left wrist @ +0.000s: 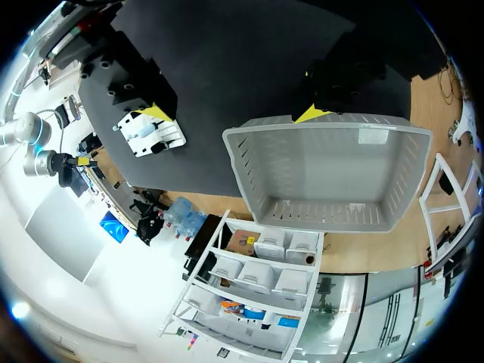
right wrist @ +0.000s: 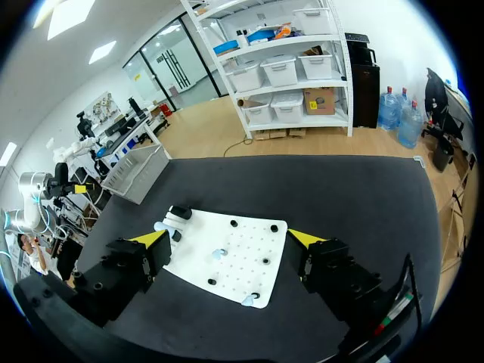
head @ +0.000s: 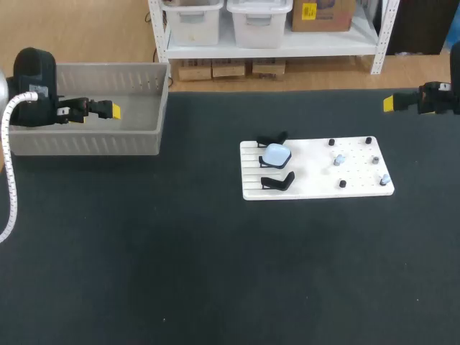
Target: Pick up each earbud case from the left stands, insert the matching earbuds, close the lid, and place the case in the box.
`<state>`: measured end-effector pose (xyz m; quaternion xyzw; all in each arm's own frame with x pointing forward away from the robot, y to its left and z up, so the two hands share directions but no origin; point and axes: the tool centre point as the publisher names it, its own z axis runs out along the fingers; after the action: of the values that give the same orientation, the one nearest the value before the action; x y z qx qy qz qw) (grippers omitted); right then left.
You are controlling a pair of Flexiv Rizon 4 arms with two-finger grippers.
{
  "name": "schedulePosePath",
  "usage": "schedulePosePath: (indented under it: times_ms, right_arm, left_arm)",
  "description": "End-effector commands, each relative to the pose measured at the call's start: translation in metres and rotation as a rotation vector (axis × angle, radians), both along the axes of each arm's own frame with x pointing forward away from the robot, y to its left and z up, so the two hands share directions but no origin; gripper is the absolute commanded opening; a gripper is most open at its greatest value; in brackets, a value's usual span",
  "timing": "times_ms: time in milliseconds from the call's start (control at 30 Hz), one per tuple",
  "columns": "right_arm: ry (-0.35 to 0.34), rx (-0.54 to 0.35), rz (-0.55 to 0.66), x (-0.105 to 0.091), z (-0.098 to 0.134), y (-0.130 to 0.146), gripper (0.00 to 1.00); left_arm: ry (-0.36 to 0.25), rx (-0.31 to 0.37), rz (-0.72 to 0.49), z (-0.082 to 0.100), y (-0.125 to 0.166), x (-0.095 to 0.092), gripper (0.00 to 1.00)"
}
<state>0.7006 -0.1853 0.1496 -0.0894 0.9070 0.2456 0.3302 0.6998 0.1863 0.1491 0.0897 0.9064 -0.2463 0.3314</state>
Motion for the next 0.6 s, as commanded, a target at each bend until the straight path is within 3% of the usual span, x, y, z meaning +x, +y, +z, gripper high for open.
schedulePosePath:
  times_ms: [33, 367, 400, 467, 600]
  right_arm:
    - [0.000, 0.000, 0.000, -0.0002, 0.0002, -0.0002, 1.00]
    - [0.000, 0.000, 0.000, -0.0002, 0.0002, -0.0002, 1.00]
    - [0.000, 0.000, 0.000, -0.0002, 0.0002, -0.0002, 1.00]
    - [0.000, 0.000, 0.000, -0.0002, 0.0002, -0.0002, 1.00]
    - [0.000, 0.000, 0.000, -0.0002, 0.0002, -0.0002, 1.00]
  left_arm:
    - [0.004, 0.006, 0.004, 0.0010, -0.0013, 0.0000, 1.00]
    - [0.004, 0.006, 0.004, 0.0010, -0.0013, 0.0000, 1.00]
    - [-0.001, -0.029, -0.016, 0.0024, -0.0013, -0.0005, 1.00]
    - [-0.062, -0.031, -0.076, 0.0039, -0.0025, -0.0027, 1.00]
    - [-0.114, -0.036, -0.174, 0.0067, -0.0096, -0.0038, 1.00]
